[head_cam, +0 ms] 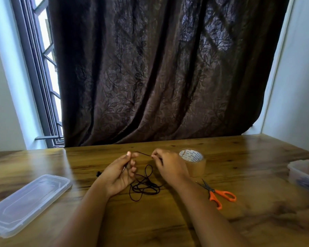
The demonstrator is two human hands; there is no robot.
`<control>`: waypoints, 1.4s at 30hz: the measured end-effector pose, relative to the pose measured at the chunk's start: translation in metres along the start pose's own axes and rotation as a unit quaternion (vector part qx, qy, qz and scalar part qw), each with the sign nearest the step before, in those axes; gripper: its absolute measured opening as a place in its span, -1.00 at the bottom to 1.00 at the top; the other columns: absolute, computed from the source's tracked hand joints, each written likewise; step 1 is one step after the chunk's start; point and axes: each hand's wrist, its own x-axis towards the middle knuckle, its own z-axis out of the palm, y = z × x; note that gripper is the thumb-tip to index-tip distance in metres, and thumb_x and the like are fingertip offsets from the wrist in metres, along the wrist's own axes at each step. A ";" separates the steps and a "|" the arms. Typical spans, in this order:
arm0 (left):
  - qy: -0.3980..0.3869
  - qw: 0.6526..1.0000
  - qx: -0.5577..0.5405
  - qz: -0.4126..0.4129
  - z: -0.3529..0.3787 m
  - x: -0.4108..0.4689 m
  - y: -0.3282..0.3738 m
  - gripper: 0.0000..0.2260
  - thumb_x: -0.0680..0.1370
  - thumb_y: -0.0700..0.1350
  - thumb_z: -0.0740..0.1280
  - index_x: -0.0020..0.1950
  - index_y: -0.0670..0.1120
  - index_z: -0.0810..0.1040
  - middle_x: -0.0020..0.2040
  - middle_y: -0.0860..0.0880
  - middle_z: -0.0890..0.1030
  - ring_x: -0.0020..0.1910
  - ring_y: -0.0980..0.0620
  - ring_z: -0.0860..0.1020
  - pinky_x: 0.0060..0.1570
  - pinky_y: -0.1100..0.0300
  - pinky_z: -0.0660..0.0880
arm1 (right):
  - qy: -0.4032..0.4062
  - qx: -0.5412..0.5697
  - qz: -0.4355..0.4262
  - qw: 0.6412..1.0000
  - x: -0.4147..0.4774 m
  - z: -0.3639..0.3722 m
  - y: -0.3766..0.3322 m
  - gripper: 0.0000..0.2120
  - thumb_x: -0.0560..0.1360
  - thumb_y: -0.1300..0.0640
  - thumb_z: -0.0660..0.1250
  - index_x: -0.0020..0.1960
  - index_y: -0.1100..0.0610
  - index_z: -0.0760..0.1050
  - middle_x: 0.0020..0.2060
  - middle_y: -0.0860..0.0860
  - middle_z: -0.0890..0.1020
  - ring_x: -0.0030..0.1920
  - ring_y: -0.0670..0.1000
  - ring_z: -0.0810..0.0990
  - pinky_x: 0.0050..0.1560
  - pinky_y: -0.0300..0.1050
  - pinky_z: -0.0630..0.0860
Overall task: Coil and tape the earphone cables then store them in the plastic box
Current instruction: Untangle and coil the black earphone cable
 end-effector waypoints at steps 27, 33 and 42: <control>-0.039 0.958 0.281 0.045 0.032 0.008 -0.017 -0.63 0.67 0.02 0.04 -0.08 -0.16 0.53 -0.49 0.04 0.23 -0.57 0.12 0.14 -0.57 0.25 0.04 | 0.062 -0.105 0.022 0.992 0.002 -0.010 0.007 -0.78 0.63 0.15 0.09 0.24 0.03 0.39 0.07 0.00 0.55 -0.18 0.05 0.59 -0.44 -0.21 0.18; -0.018 0.997 0.002 0.072 0.028 0.008 -0.005 -0.64 0.66 -0.03 0.05 0.27 -0.19 0.49 -0.55 0.08 0.23 -0.66 0.19 0.15 -0.66 0.34 0.11 | -0.057 -0.085 0.028 0.994 0.001 0.005 -0.015 -0.77 0.63 0.14 0.04 0.23 0.04 0.37 0.02 0.12 0.63 -0.01 0.18 0.62 -0.22 -0.07 0.38; 0.155 0.966 -0.067 0.197 0.006 0.014 0.003 -0.65 0.67 -0.13 0.10 0.45 -0.13 0.26 -0.34 -0.06 0.64 -0.03 -0.04 0.63 0.17 0.05 0.50 | -0.188 0.008 -0.114 0.975 -0.008 0.019 -0.051 -0.78 0.63 0.03 0.10 0.08 0.09 0.47 -0.02 0.14 0.62 -0.09 0.16 0.59 -0.12 0.03 0.53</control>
